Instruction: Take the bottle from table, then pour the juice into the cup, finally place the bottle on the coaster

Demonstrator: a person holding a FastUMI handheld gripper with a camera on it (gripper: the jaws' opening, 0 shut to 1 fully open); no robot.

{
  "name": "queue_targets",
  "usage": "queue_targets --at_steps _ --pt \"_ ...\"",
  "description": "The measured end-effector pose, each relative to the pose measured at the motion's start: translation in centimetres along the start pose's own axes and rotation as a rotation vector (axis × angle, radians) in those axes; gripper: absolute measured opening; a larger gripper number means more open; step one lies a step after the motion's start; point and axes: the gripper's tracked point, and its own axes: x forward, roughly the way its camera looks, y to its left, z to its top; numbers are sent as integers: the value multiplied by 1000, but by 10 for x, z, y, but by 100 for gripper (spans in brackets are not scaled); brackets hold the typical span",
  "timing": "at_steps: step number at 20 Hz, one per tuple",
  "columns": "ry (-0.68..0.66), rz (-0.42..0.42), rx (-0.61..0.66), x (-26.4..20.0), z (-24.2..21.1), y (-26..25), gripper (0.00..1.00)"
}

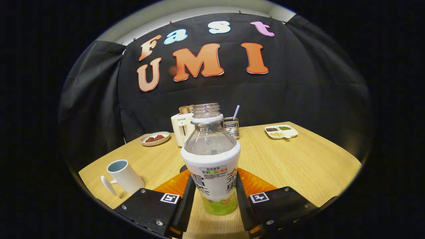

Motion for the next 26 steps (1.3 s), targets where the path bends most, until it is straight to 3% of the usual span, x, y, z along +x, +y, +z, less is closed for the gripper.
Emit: queue_targets --at_steps 3,9,19,26 --pt "-14 14 -40 0 11 9 60" --pt "-23 29 -240 7 27 39 59" --pt "29 40 -676 30 26 90 59" --pt "-23 -9 -1007 36 33 104 59"
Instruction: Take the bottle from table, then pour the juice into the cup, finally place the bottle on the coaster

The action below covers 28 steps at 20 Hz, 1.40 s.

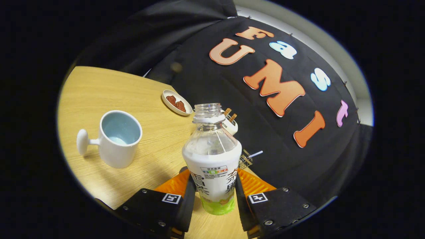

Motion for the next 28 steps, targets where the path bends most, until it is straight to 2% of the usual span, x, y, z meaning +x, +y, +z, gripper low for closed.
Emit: queue_targets --at_steps 12,16,20,28 --pt "-58 -126 -457 8 14 -7 58" --pt "-71 -110 -525 7 15 8 59" --pt "-111 -152 -643 7 24 5 58" --pt "-162 -186 -768 8 34 7 58"
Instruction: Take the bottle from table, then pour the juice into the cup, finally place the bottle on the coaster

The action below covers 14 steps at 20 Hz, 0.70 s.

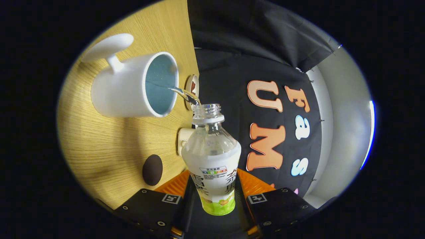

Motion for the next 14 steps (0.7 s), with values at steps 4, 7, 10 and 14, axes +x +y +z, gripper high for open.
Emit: queue_targets --at_steps 4,7,10,14 --pt "-6 -10 -17 3 3 -3 58" --pt "-8 -13 -35 3 4 -4 58" --pt "-9 -22 -51 5 3 -6 58" --pt "-13 -36 -73 6 3 -7 58"
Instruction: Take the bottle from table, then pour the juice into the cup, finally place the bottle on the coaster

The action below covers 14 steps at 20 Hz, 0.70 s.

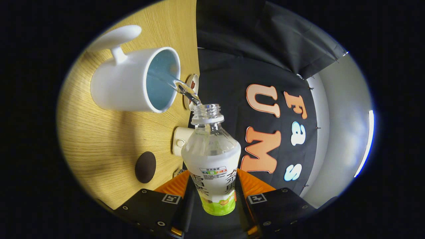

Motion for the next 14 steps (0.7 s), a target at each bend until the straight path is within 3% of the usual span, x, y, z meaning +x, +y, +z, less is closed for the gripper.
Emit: queue_targets --at_steps 14 --pt "-25 -62 -114 6 1 -10 58"
